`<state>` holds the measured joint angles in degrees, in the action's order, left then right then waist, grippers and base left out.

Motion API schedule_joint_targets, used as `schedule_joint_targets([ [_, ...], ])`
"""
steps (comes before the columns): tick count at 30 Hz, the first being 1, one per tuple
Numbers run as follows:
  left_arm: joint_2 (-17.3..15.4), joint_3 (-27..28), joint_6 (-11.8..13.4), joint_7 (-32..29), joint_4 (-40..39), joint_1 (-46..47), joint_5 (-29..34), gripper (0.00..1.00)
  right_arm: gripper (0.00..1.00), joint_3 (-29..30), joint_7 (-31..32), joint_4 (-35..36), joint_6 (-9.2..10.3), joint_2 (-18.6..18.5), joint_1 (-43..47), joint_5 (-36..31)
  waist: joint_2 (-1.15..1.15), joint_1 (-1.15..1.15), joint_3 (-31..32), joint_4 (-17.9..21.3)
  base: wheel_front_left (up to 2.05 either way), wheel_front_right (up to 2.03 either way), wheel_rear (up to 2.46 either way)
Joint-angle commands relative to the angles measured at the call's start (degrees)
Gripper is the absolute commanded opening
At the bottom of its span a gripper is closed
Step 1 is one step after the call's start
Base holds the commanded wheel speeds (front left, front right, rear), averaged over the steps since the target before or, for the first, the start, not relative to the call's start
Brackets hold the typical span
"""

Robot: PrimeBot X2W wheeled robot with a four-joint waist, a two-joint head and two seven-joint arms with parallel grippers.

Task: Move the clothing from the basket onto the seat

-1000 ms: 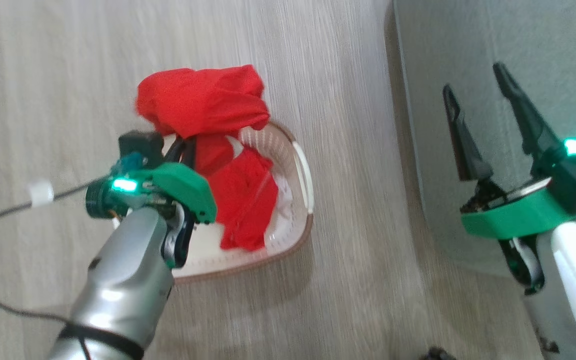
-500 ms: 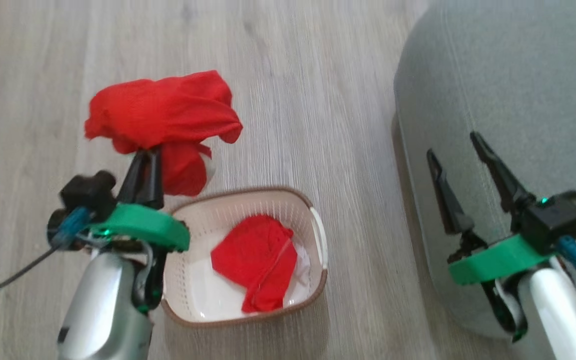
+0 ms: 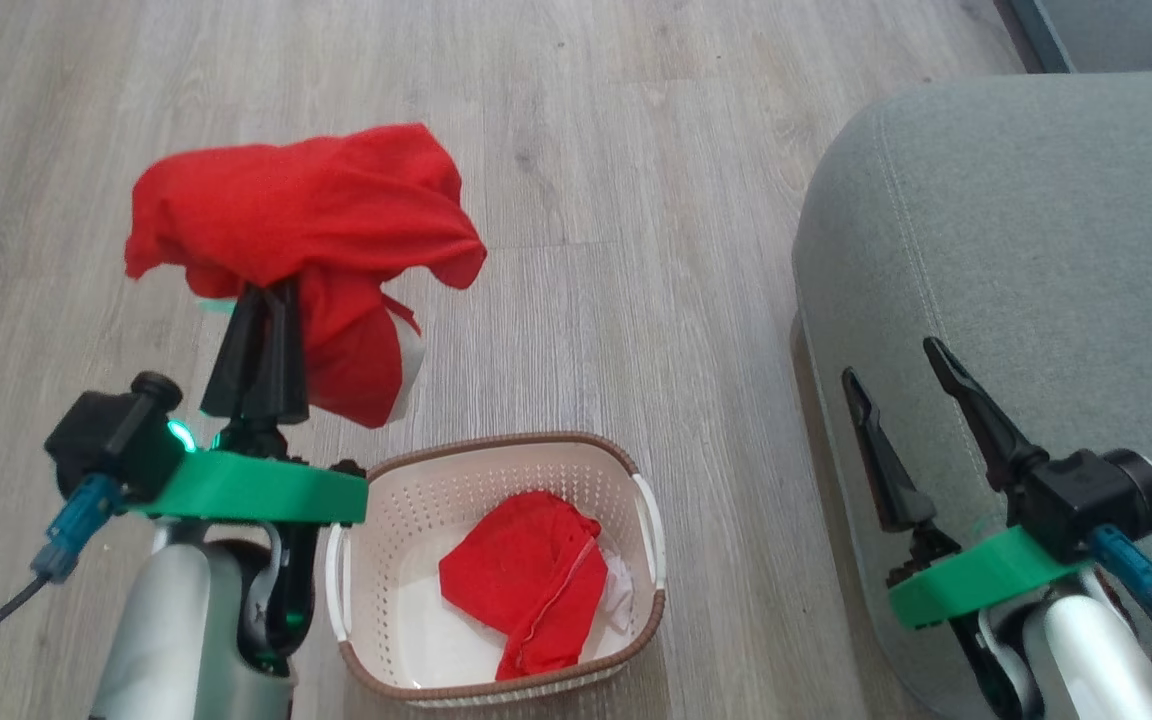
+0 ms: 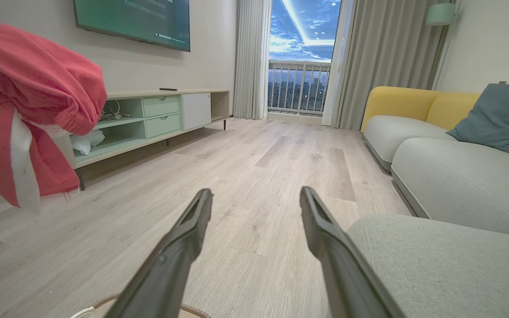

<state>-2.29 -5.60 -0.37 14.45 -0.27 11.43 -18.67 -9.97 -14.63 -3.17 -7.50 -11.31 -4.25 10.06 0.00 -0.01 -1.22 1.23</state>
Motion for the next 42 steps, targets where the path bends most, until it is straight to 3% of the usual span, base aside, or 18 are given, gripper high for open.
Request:
schedule_joint_targets([
  [1,-0.6,1.91,-0.14,0.54,-3.0,1.51,-0.14,0.0,1.0,-0.86,-0.37,1.75,0.01,-0.38,-0.8,-0.56,0.0,0.01,0.2,-0.07,0.0,0.0,0.0],
  [13,-0.59,0.61,-0.62,0.54,-3.16,0.63,-0.52,0.0,1.0,-1.99,-0.37,2.26,0.01,-0.72,-1.1,-1.12,0.0,0.01,0.4,0.13,0.0,0.0,0.0],
  [18,-0.59,-1.85,-2.39,0.54,-1.64,1.27,1.16,0.0,1.0,-8.74,-0.37,5.52,0.01,-4.4,-2.37,-2.62,0.0,0.01,-0.08,0.36,0.0,0.0,0.0],
  [28,-0.65,-11.21,-6.36,0.54,2.96,4.11,6.2,0.0,1.0,-16.79,-0.37,7.48,0.01,-9.89,-7.79,-6.44,0.0,0.01,-0.73,0.33,0.0,0.0,0.0],
  [42,-3.3,-25.48,-7.1,0.55,6.19,7.48,11.71,0.0,1.0,-26.66,-0.37,0.61,0.01,-14.34,-14.83,-7.73,0.0,0.01,-1.09,-0.18,0.0,0.0,0.0],
])
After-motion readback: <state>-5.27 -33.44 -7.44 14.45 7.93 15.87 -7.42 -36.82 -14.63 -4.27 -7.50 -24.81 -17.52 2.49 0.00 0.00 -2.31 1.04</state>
